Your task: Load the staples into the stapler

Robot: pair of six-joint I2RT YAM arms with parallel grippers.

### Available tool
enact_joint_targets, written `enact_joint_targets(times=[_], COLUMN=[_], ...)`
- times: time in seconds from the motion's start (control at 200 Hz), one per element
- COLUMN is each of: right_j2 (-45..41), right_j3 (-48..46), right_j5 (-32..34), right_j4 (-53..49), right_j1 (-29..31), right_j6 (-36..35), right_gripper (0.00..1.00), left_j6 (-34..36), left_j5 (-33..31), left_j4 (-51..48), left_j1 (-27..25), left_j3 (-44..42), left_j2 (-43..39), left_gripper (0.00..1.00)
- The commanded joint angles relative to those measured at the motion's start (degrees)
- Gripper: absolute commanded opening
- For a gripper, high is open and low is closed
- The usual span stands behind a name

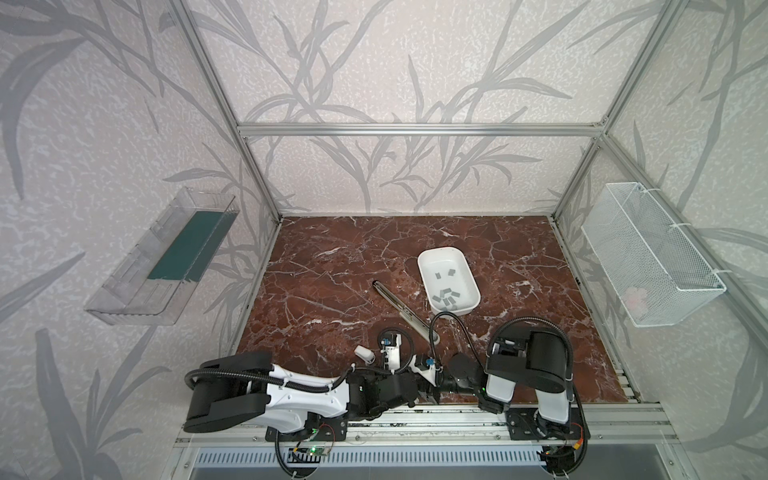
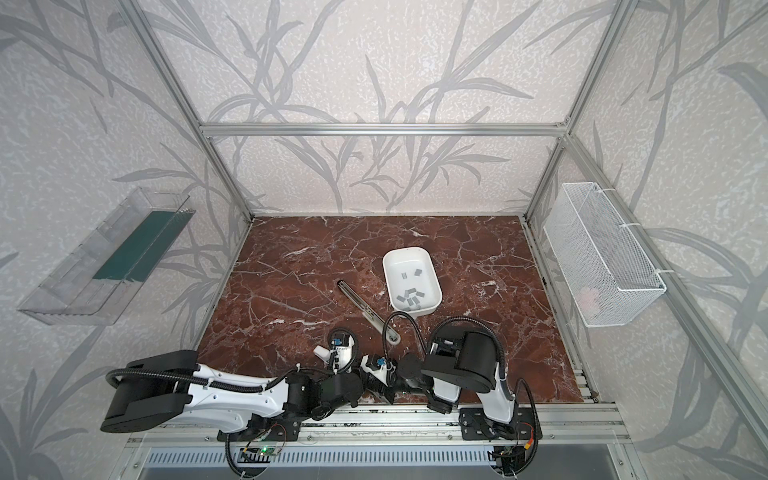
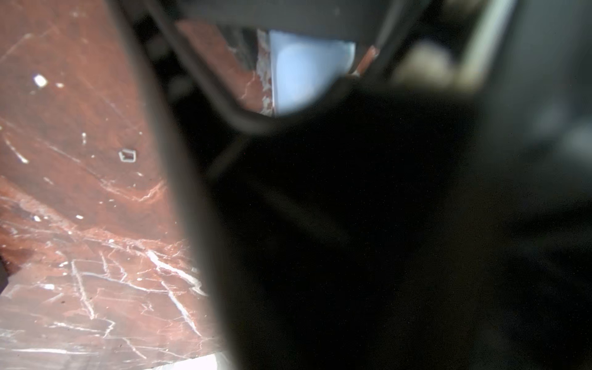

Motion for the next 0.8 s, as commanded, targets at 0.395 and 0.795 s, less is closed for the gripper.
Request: enact_joint_targets(times=[0.395,0.795], right_j2=[-24.4,-52.4], right_j3=[-3.0,5.5], right_j5=[2.2,6.6], right_j4=[-29.5,-61.3], right_j1=[1.2,2.8], right_j6=[1.7,0.0], right_gripper=[0.56,0.02], left_j6=[2.9,4.7], left_j5=[-5.3,-2.3], left_j4=[-13.1,-8.2], left_j1=[1.1,1.5], left_j3=[0.8,-3.9], left_j2=[-18.6,-21.3], left_gripper=[0.46,0.46])
